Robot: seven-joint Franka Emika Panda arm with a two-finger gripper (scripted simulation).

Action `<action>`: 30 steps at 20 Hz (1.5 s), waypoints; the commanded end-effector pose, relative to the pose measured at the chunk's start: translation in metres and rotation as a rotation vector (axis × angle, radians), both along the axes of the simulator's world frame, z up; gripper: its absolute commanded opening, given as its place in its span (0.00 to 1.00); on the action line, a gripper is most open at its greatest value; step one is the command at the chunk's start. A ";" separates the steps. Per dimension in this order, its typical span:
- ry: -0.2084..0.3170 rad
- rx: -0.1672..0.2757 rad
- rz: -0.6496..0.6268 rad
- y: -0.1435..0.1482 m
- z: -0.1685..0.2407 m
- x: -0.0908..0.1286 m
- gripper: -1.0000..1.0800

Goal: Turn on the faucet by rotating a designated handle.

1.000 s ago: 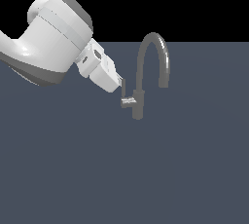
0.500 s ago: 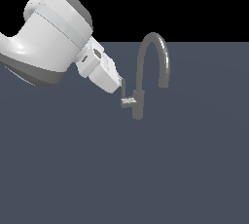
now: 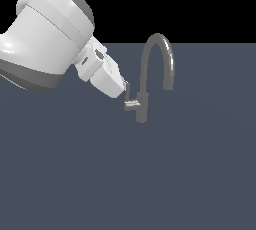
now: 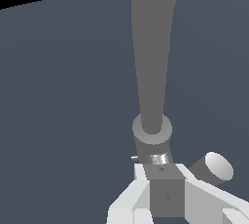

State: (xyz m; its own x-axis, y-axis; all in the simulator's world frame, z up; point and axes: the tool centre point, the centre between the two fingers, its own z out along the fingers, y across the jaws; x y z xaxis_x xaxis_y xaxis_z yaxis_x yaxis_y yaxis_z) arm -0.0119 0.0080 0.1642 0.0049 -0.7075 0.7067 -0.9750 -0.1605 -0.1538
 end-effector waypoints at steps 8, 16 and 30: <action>-0.003 0.002 0.000 -0.004 0.000 -0.017 0.00; -0.002 0.001 -0.004 -0.011 -0.010 -0.042 0.00; -0.009 0.004 0.001 -0.014 -0.039 -0.063 0.00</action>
State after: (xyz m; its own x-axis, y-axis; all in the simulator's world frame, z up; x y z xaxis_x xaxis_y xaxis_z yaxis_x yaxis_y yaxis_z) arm -0.0657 0.0013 0.1351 -0.0026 -0.7153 0.6988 -0.9691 -0.1705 -0.1781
